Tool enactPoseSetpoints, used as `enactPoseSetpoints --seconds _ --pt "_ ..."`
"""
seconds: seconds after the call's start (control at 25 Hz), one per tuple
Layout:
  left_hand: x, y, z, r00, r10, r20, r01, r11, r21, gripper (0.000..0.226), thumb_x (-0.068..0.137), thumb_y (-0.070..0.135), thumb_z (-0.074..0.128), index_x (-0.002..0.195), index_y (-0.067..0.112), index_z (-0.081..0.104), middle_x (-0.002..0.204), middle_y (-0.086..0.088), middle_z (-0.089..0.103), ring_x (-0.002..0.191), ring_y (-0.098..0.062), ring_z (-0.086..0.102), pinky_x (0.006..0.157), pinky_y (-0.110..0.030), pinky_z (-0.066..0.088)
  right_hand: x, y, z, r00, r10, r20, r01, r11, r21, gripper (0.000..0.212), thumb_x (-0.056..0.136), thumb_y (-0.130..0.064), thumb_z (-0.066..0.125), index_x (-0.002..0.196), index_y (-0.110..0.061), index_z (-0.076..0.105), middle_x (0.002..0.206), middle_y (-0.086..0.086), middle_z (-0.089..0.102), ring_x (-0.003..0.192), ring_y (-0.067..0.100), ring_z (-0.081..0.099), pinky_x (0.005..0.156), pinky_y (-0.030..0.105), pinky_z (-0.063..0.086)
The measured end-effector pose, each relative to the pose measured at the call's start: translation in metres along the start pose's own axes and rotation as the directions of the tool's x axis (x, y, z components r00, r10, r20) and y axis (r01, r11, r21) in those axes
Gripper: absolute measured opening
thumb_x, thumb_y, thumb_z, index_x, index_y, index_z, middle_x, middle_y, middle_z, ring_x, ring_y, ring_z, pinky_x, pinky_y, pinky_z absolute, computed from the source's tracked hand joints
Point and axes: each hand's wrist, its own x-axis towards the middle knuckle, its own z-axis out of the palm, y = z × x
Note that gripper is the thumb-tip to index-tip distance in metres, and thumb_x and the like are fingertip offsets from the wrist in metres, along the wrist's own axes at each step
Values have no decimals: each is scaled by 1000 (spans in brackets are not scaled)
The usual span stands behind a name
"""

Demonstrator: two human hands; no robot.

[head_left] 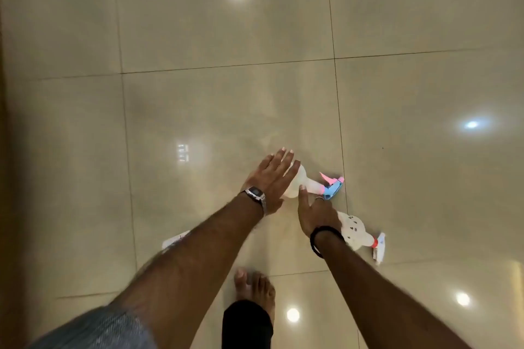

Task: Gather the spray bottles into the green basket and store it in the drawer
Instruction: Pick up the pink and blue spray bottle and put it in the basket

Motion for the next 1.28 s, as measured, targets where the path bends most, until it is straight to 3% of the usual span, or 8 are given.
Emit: enactPoseSetpoints --seconds 0.08,0.16,0.32,0.52,0.76,0.96,1.12,1.28 --pt "15 3 4 998 12 55 -13 1000 24 102 85 43 72 159 10 11 168 -21 14 155 -40 18 124 -49 24 16 -11 11 975 142 168 -204 870 448 76 94 -77 18 120 -19 58 118 12 70 97 27 64 88 42 54" --pt "21 6 8 997 24 69 -25 1000 8 97 84 40 74 156 9 17 160 -20 29 145 -39 35 114 -47 39 27 -24 13 895 190 405 -443 491 750 70 93 -77 28 111 -18 62 104 12 74 94 31 70 82 46 61" --pt "0 5 1 997 -36 72 39 998 -39 81 92 34 66 153 3 22 150 -19 41 131 -36 46 99 -42 50 20 -46 15 830 107 547 -557 173 812 50 97 -63 43 109 -18 62 102 15 74 92 35 71 67 50 63" --pt "-66 10 -39 991 -123 51 129 982 -140 76 101 32 52 158 1 12 161 -24 29 144 -41 35 116 -44 39 -39 -68 -6 895 112 432 -442 363 820 51 97 -57 50 130 -18 53 123 8 64 109 34 66 86 52 60" --pt "-166 4 -141 934 -325 -147 260 903 -341 74 88 42 72 144 -3 51 142 -21 59 125 -31 63 103 -34 55 -154 -103 -72 982 -189 24 119 707 697 39 102 -50 46 126 -20 52 121 6 68 113 29 66 100 44 53" --pt "-247 -15 -209 773 -626 -103 428 634 -644 80 101 44 47 160 3 12 167 -18 19 150 -31 29 123 -37 30 -262 -154 -110 830 -553 -71 500 684 531 42 103 -43 50 139 -20 51 133 8 57 115 8 60 103 36 49" --pt "-345 -35 -241 554 -825 -112 421 394 -817 85 97 38 55 161 8 9 167 -11 18 148 -28 32 120 -35 34 -351 -197 -98 653 -757 -27 711 601 364 58 102 -43 53 154 -20 38 147 -7 38 105 -40 37 84 -9 30" --pt "-450 -52 -240 274 -950 -153 323 240 -916 73 101 31 52 160 8 16 168 -10 22 154 -24 27 125 -26 24 -450 -232 -58 446 -893 59 849 444 285 59 103 -40 49 155 -15 37 154 -13 32 118 -38 29 102 4 30"
